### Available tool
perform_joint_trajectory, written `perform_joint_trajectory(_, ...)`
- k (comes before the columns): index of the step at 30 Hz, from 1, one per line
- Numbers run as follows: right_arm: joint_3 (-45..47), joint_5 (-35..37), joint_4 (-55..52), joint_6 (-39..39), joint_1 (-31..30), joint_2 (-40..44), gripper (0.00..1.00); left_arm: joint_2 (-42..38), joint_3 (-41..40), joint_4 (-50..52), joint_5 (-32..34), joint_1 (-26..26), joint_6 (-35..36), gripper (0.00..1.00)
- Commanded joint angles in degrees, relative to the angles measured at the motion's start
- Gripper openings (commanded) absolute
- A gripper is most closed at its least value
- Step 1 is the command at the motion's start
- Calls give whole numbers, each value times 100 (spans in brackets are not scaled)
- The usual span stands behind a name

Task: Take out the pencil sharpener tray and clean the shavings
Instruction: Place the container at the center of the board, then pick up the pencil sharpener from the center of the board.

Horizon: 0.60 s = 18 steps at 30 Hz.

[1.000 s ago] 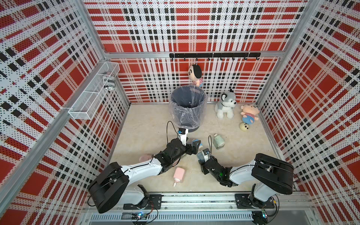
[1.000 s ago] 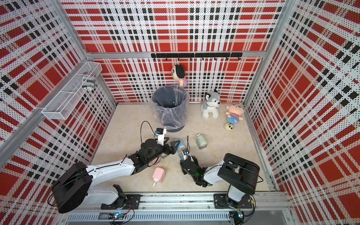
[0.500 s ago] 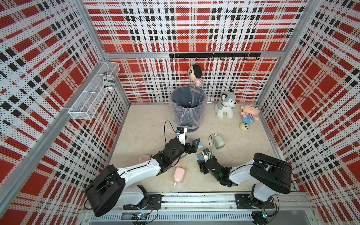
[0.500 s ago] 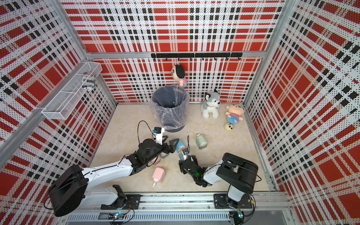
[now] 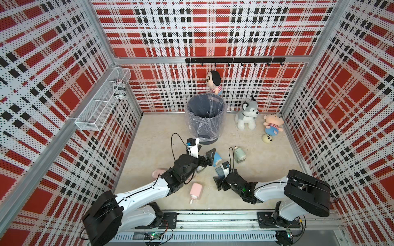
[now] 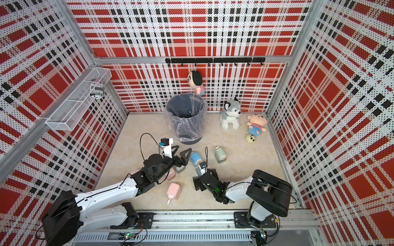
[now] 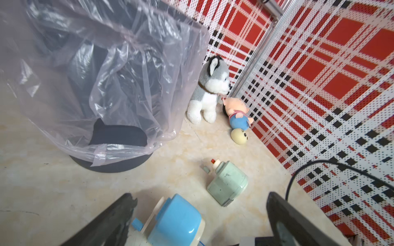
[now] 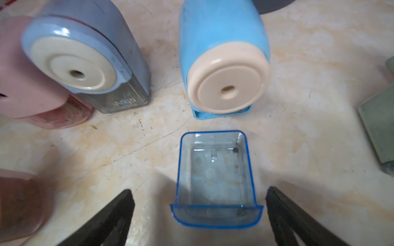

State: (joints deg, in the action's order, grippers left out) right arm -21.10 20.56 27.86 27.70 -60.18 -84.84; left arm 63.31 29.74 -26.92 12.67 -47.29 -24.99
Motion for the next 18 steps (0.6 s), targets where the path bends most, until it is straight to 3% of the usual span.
perform_joint_trajectory(1, 29, -114, -698, 75, 24, 747, 100, -374, -108, 135, 316, -70, 149, 98)
perform_joint_trajectory(12, -469, 149, -3502, 564, 31, 3421, 100, -1676, -266, 520, 884, -53, 25, 98)
perform_joint_trajectory(18, -841, 175, -3939, 199, 47, 4116, 100, -1960, -187, 832, 623, 259, -523, 98)
